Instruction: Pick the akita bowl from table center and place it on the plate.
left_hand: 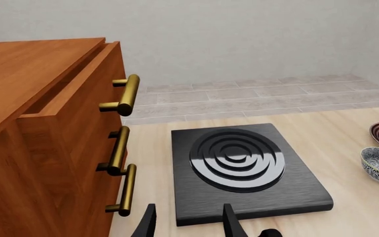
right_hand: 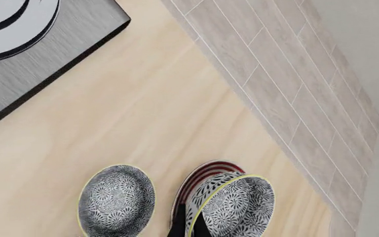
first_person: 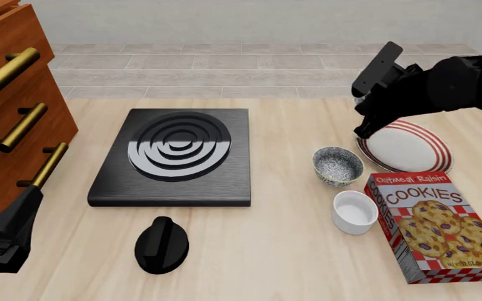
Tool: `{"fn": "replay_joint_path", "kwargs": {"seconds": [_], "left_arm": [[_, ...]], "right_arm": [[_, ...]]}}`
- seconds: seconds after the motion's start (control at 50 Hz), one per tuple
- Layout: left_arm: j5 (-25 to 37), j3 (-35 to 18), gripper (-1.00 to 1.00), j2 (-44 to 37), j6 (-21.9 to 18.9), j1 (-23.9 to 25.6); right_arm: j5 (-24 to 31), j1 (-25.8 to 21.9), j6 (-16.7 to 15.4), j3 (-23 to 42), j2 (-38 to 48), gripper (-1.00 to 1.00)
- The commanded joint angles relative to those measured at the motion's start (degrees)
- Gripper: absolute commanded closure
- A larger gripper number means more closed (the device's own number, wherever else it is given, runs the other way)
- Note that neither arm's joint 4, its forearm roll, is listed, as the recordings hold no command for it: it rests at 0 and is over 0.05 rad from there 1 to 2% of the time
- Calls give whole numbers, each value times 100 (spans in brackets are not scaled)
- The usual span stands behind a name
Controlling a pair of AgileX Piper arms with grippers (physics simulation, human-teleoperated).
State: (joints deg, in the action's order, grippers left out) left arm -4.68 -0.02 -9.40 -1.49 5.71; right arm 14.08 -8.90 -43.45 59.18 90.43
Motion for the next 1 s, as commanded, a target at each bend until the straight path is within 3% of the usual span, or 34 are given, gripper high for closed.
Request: {"fn": "replay_joint_path", "kwargs": {"seconds": [0.02, 0.06, 0.24, 0.38, 0.4, 0.46, 0.6, 0.72, 0.76, 1.0], "left_arm": [[-10, 0, -100, -29, 17, 2], [-38, 0, -100, -59, 16, -1], [-58, 0, -100, -85, 14, 5], [-9, 0, -100, -36, 13, 15], [-22, 0, -100, -48, 12, 15], [-50, 0, -100, -83, 9, 18], [-67, 0, -100, -110, 8, 26], [-112, 1, -100, -165, 8, 24], [-115, 1, -100, -174, 2, 29], [-106, 1, -100, -165, 7, 24]], "right_arm": [[-310, 474, 151, -89, 235, 100], [-326, 564, 274, -1, 294, 100], [-499, 878, 164, -61, 579, 100], [-444, 1115, 257, 177, 837, 100], [-512, 1144, 4, 49, 895, 100], [-447, 1133, 209, 155, 1013, 100], [-576, 1303, 143, 202, 1305, 100], [-451, 1575, 399, 569, 1602, 100], [-461, 1441, 227, 477, 1661, 100], [-254, 1433, 219, 662, 1894, 100]]}}
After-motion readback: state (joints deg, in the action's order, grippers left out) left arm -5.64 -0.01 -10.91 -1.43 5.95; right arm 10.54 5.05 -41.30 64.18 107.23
